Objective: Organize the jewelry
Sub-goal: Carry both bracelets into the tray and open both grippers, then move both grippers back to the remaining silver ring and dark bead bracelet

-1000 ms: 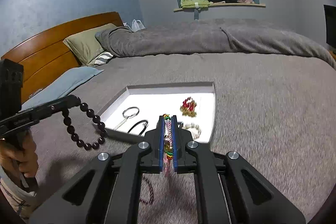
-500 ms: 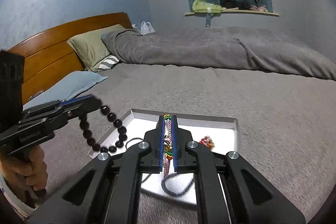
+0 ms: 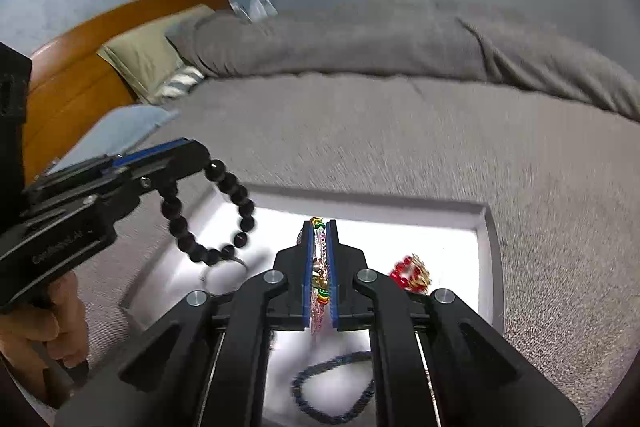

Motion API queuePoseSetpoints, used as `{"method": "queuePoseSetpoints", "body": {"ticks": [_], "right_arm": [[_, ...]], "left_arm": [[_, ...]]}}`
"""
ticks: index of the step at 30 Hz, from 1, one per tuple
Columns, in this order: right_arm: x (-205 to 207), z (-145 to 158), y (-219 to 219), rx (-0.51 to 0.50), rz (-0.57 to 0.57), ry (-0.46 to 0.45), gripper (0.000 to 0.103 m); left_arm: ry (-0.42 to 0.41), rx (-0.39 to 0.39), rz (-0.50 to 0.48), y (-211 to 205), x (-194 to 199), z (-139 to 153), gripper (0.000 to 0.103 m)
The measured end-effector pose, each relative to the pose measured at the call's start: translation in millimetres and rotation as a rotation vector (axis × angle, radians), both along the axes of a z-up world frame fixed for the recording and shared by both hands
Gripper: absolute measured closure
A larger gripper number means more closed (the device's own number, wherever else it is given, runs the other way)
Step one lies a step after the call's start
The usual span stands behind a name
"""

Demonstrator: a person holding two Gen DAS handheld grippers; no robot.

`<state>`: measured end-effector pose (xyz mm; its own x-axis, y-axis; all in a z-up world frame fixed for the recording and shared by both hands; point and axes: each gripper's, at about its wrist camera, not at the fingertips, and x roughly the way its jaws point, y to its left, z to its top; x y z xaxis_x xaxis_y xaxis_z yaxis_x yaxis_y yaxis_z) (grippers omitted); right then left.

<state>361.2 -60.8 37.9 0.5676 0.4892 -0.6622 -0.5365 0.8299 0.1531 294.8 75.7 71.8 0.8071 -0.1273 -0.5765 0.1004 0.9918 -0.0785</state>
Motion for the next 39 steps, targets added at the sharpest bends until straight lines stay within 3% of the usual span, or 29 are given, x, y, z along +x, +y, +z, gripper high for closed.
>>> {"method": "queuePoseSetpoints", "body": {"ticks": [7,16,17,18,20,21,26,28,32,39], "right_arm": [[10,-20,-3,-0.084,-0.033,0.044,0.097],[14,-30,-18,-0.079,-0.053,0.058,0.094],[14,-29,-19,-0.078,-0.055,0.053,0.094],[12,-28,-21,-0.075,-0.054,0.051,0.089],[8,-25,-25,-0.062,-0.057,0.035,0.072],[5,-23,-26,-0.058,-0.058,0.025,0.069],[-10,-11,-41,-0.015,-0.063,-0.003,0.069],[-21,-5,-48,0.003,-0.058,-0.02,0.068],[-45,4,-63,0.044,-0.056,-0.057,0.057],[-97,10,-80,0.066,-0.065,-0.144,0.05]], "left_arm": [[0.091,0.039,0.024,8,18,-27,0.087],[0.143,0.077,0.077,21,21,-41,0.086],[0.148,0.078,0.085,23,21,-43,0.083],[0.149,0.076,0.094,26,20,-44,0.073],[0.145,0.065,0.102,30,18,-45,0.062],[0.141,0.061,0.105,32,15,-46,0.055],[0.134,0.04,0.122,38,0,-43,0.047],[0.113,0.036,0.121,38,-10,-39,0.03],[0.065,0.022,0.111,34,-39,-31,0.029],[-0.001,-0.002,0.111,22,-92,-24,0.026]]}}
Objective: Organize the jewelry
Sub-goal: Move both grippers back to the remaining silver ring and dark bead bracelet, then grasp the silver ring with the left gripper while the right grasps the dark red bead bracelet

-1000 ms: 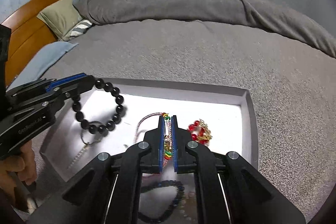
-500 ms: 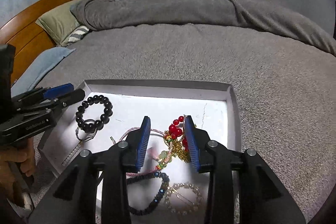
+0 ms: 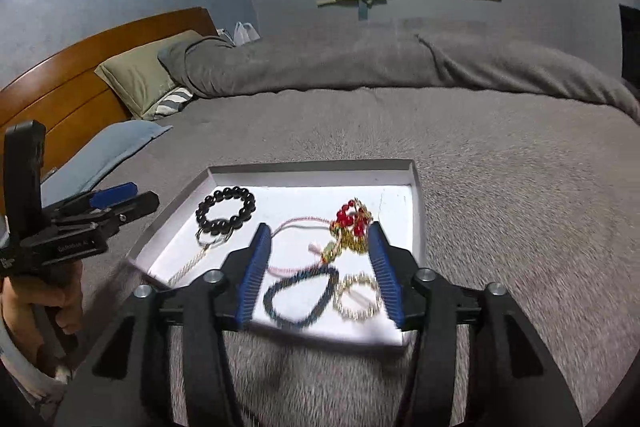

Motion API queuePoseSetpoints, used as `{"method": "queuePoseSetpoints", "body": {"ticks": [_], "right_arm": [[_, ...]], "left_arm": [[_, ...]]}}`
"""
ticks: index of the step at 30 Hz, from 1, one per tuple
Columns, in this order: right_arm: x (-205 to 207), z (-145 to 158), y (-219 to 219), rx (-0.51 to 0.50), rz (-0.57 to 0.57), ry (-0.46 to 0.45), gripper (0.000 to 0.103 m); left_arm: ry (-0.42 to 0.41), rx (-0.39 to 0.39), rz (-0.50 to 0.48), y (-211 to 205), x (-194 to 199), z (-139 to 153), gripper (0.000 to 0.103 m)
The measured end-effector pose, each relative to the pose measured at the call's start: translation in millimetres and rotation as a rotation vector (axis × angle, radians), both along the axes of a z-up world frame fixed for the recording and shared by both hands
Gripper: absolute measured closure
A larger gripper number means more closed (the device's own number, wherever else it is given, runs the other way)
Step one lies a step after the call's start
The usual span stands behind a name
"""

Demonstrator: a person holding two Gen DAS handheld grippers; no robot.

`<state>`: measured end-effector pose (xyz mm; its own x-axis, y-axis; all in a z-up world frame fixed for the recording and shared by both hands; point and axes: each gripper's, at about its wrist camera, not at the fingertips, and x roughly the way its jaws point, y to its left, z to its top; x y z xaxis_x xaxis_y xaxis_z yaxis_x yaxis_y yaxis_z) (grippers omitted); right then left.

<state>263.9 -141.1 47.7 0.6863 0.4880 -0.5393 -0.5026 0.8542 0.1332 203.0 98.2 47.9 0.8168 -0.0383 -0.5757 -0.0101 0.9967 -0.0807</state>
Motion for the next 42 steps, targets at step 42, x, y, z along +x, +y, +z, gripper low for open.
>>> {"method": "queuePoseSetpoints", "body": {"ticks": [42], "right_arm": [[-85,-53,-27,-0.025,0.02,0.133,0.037]], "left_arm": [[0.17,-0.044,-0.144,-69,-120,-71,0.026]]}}
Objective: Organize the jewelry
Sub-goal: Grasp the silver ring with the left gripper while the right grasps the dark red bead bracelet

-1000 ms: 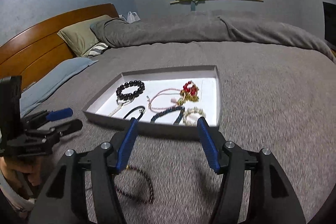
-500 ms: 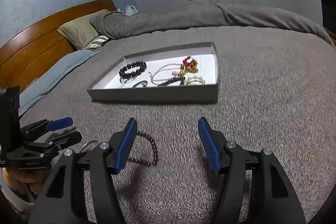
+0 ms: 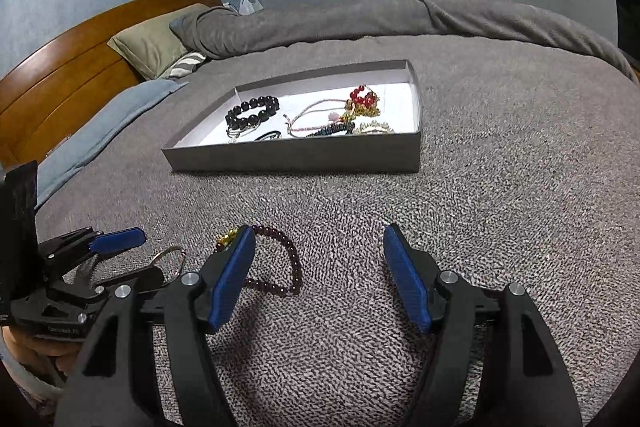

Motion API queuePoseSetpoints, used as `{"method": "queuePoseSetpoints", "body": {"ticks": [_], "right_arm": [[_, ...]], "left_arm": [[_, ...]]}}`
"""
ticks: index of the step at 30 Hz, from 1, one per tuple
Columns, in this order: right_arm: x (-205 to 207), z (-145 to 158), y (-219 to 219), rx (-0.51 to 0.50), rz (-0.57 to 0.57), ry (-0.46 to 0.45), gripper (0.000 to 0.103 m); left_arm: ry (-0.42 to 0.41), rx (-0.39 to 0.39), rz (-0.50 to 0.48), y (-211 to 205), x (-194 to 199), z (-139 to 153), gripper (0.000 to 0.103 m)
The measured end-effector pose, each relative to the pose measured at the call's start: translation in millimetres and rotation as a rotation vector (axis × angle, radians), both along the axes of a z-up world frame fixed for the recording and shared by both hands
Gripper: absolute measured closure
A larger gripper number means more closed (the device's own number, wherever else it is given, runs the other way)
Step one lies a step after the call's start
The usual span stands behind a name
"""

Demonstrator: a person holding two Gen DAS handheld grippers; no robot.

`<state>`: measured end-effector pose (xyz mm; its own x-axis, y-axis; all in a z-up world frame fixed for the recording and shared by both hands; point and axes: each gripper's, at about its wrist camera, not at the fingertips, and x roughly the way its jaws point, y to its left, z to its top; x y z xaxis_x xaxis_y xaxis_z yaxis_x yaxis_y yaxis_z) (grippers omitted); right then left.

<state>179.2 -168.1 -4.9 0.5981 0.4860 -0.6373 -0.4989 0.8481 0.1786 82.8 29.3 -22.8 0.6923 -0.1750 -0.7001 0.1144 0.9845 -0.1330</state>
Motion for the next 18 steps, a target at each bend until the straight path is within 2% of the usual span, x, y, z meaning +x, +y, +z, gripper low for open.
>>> {"method": "queuePoseSetpoints", "body": {"ticks": [12,18], "right_arm": [[-1,-5,7,-0.028,0.029,0.014,0.037],[1,-10,13,-0.045,0.05,0.042,0.042]], "left_arm": [[0.04,-0.021,-0.053,-12,14,-7,0.027],[0.043,-0.027,-0.079,-15,13,-9,0.052]]}}
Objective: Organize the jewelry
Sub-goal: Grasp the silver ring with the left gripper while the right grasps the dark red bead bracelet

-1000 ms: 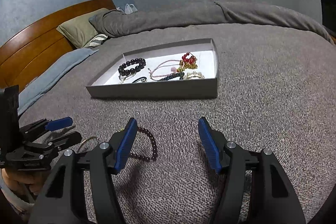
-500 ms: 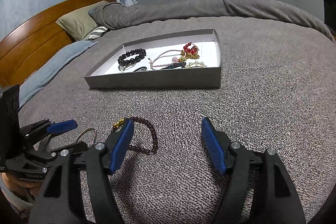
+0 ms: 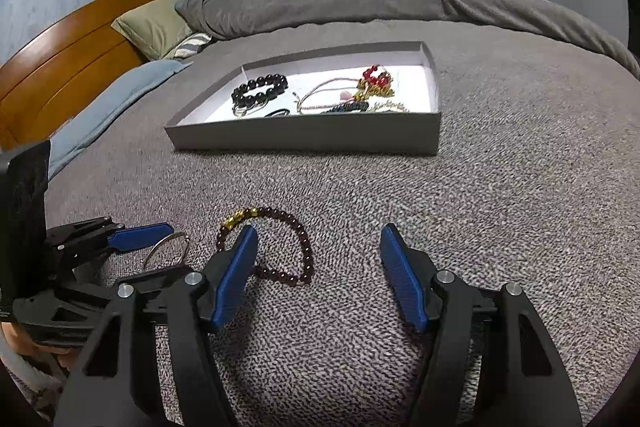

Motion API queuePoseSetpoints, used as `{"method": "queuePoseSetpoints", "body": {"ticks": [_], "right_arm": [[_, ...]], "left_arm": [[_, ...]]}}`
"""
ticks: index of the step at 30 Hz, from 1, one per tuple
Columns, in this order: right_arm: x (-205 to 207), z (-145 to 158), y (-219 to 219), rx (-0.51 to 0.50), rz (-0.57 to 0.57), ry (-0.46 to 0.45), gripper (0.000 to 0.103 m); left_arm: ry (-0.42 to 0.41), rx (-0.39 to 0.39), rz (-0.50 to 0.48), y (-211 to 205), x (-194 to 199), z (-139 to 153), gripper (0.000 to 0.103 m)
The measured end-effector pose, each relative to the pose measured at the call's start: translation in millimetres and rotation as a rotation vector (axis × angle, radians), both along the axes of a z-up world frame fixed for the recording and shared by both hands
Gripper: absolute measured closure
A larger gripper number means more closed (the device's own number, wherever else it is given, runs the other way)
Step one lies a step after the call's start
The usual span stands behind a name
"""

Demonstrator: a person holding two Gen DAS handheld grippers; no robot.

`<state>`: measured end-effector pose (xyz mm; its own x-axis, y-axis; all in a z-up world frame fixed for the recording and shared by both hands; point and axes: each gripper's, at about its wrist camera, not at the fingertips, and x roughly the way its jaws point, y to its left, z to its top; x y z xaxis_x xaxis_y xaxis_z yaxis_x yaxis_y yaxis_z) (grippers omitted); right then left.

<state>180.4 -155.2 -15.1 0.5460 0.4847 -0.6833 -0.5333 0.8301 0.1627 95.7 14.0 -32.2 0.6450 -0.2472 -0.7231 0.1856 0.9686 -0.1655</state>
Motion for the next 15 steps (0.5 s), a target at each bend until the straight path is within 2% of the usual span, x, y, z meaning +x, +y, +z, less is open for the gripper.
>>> {"method": "queuePoseSetpoints", "body": {"ticks": [1,5,10,15], "right_arm": [[0,0,1,-0.002,0.002,0.001,0.043],[1,-2,2,-0.01,0.012,0.012,0.047],[6,-4,11,-0.043,0.033,0.03,0.063],[5,-8,20,-0.1,0.046,0.026,0.063]], "left_arm": [[-0.002,-0.003,-0.001,0,0,0,0.055],[-0.008,-0.014,0.001,1,-2,1,0.055],[-0.008,-0.002,0.002,-1,-1,1,0.054],[-0.022,0.0,0.018,1,-3,3,0.05]]}}
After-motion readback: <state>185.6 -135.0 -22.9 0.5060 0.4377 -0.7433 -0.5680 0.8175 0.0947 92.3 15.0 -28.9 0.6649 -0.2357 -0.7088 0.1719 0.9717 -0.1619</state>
